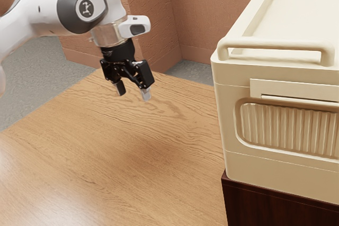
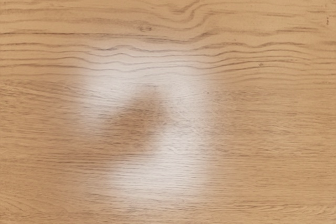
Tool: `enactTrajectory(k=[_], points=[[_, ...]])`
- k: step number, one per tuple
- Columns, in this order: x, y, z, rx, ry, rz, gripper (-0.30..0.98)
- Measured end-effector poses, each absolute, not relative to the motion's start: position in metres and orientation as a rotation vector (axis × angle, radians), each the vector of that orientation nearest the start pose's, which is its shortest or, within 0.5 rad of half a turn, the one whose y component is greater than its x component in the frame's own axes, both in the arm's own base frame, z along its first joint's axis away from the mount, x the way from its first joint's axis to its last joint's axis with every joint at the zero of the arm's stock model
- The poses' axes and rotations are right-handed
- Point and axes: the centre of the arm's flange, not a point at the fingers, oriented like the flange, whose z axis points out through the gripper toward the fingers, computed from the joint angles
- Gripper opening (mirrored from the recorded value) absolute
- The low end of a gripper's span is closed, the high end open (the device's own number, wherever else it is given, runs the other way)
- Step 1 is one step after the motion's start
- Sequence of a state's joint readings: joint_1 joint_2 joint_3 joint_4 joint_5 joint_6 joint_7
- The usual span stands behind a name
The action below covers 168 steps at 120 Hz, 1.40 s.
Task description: Pull the drawer handle with one arm to open the drawer
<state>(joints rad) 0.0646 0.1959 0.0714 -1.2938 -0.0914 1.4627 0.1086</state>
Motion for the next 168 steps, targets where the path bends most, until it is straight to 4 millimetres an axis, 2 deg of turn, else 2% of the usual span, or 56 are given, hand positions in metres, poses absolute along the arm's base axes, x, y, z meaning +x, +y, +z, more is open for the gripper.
enactTrajectory(k=[46, 51, 59, 63, 70, 81, 92, 118, 142, 160, 168], points=[[0.599, 0.071, 0.633, -3.213, -0.045, 0.026, 0.69], [0.597, 0.071, 0.646, -3.211, -0.047, -0.01, 0.69], [0.587, 0.069, 0.698, -3.197, -0.046, -0.142, 0.69], [0.581, 0.069, 0.714, -3.193, -0.05, -0.171, 0.69], [0.575, 0.067, 0.725, -3.195, -0.055, -0.169, 0.69], [0.571, 0.059, 0.727, -3.202, -0.055, -0.134, 0.69], [0.572, 0.044, 0.719, -3.21, -0.057, -0.08, 0.69], [0.56, 0.053, 0.676, -3.215, -0.208, 0.106, 0.69], [0.572, 0.055, 0.63, -3.21, -0.31, 0.177, 0.69], [0.55, 0.049, 0.614, -3.208, -0.412, 0.187, 0.69], [0.552, 0.047, 0.608, -3.202, -0.46, 0.164, 0.69]])
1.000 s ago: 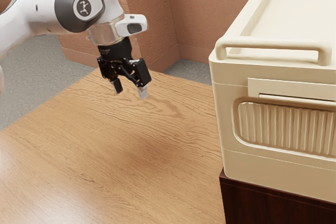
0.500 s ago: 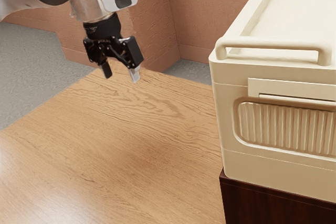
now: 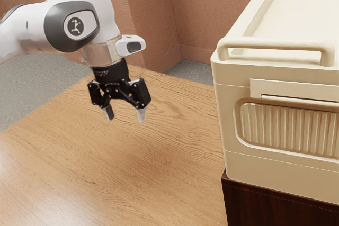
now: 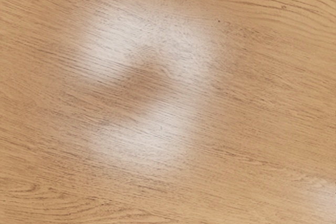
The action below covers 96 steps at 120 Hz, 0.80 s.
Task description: Pull the drawer handle with one arm to open the drawer
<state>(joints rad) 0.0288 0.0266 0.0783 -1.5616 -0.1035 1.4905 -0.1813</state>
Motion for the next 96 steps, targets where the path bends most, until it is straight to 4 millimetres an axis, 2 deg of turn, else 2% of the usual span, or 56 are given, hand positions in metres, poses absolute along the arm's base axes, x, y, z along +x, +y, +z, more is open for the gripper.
enactTrajectory(k=[16, 38, 45, 63, 96], points=[[0.568, 0.046, 0.598, -3.185, -0.546, 0.088, 0.69], [0.58, 0.04, 0.604, -3.172, -0.627, -0.004, 0.69], [0.587, 0.036, 0.599, -3.17, -0.639, -0.009, 0.69], [0.613, 0.013, 0.593, -3.18, -0.631, -0.047, 0.69], [0.618, -0.027, 0.596, -3.211, -0.607, -0.068, 0.69]])
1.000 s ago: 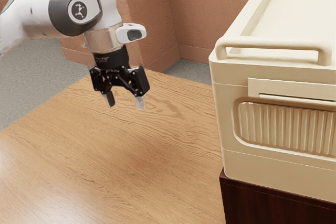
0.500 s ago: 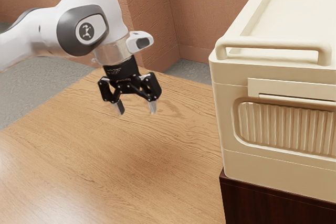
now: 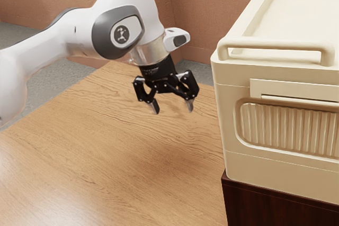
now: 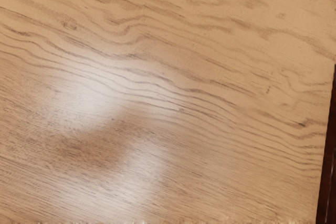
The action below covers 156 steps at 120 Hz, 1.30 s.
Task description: Pull the drawer handle with one arm to open the drawer
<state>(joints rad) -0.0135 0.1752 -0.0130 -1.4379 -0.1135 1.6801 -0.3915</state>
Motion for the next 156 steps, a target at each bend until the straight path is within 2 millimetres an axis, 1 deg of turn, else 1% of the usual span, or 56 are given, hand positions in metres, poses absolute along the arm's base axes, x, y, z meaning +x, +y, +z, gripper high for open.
enactTrajectory(k=[22, 27, 37, 44, 66, 95, 119, 156], points=[[0.622, -0.033, 0.596, -3.276, -0.668, -0.102, 0.69], [0.623, -0.039, 0.595, -3.291, -0.669, -0.111, 0.69], [0.623, -0.058, 0.594, -3.317, -0.645, -0.136, 0.69], [0.623, -0.065, 0.59, -3.332, -0.648, -0.145, 0.69], [0.62, -0.07, 0.581, -3.378, -0.699, -0.171, 0.69], [0.62, -0.088, 0.573, -3.436, -0.728, -0.231, 0.69], [0.622, -0.09, 0.565, -3.466, -0.739, -0.264, 0.69], [0.622, -0.099, 0.554, -3.493, -0.694, -0.291, 0.68]])
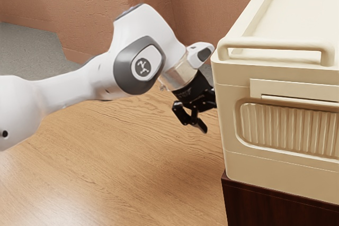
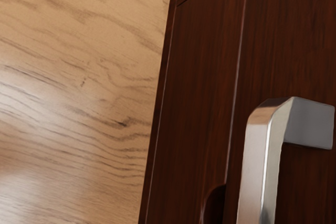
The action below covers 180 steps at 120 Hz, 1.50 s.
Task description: Pull the drawer handle with one arm to open the drawer
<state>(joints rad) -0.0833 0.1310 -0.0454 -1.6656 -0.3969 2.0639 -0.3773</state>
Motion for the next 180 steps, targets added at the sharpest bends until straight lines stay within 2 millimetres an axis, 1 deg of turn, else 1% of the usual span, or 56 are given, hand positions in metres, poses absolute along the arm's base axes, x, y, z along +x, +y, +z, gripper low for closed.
enactTrajectory(k=[18, 37, 84, 122, 153, 180], points=[[0.622, -0.1, 0.549, -3.503, -0.687, -0.293, 0.67], [0.622, -0.105, 0.546, -3.516, -0.664, -0.297, 0.66], [0.622, -0.104, 0.541, -3.528, -0.639, -0.3, 0.5], [0.622, -0.102, 0.538, -3.518, -0.608, -0.288, 0.46], [0.621, -0.09, 0.536, -3.487, -0.587, -0.264, 0.46], [0.62, -0.066, 0.536, -3.431, -0.585, -0.237, 0.47]])
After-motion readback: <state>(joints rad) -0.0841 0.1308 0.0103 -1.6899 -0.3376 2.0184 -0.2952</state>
